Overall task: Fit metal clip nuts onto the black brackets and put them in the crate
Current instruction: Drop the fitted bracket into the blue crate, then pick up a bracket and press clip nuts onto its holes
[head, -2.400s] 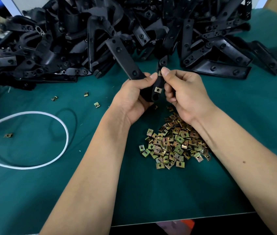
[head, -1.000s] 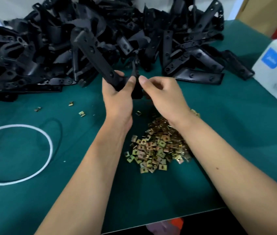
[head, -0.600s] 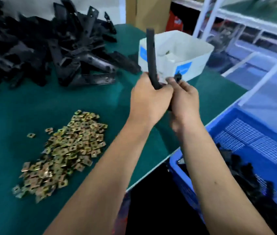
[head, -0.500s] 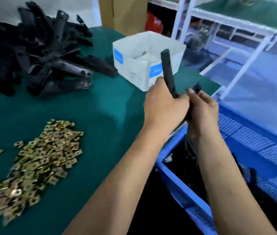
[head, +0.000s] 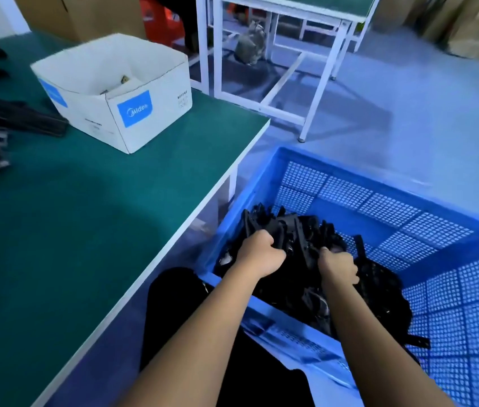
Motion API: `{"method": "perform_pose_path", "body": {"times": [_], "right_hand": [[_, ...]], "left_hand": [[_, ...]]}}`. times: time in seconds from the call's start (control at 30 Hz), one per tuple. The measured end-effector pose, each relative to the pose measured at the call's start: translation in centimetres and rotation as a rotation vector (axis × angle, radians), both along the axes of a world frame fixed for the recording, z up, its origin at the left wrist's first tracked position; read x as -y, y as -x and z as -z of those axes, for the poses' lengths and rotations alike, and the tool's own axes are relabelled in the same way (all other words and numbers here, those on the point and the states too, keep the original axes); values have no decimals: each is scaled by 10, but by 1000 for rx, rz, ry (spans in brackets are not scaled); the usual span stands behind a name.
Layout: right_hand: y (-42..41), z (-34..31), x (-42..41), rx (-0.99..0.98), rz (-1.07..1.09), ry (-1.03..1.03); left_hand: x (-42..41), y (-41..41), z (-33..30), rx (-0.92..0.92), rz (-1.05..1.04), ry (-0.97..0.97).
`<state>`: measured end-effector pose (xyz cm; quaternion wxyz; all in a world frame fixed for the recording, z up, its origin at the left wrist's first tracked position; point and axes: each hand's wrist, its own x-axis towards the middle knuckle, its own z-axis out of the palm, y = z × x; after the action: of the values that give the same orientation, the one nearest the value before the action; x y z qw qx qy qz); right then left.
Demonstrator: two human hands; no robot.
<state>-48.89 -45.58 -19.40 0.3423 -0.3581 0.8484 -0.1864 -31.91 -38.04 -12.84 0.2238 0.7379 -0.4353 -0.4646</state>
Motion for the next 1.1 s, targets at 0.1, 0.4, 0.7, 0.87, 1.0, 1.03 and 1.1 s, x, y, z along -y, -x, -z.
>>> {"method": "perform_pose_path", "body": {"times": [0.1, 0.4, 0.7, 0.87, 1.0, 1.03, 1.1], "right_hand": [[-18, -11, -6, -85, -12, 65], [-144, -123, -37, -134, -638, 695], [-311, -204, -156, 62, -1322, 1070], [-401, -209, -249, 146, -1774, 968], [-454, -203, -323, 154, -2081, 908], [-466, -202, -338, 139, -2121, 929], [-489, -199, -366, 136, -2157, 991]], "left_hand": [[5, -5, -13, 77, -42, 116], [-6, -56, -105, 236, -268, 712], [-145, -203, -157, 289, -847, 989], [-260, -275, -146, 514, -1163, 917], [-351, -317, -128, 616, -1398, 803], [-368, -326, -125, 622, -1470, 782], [-394, -342, -120, 635, -1631, 775]]}}
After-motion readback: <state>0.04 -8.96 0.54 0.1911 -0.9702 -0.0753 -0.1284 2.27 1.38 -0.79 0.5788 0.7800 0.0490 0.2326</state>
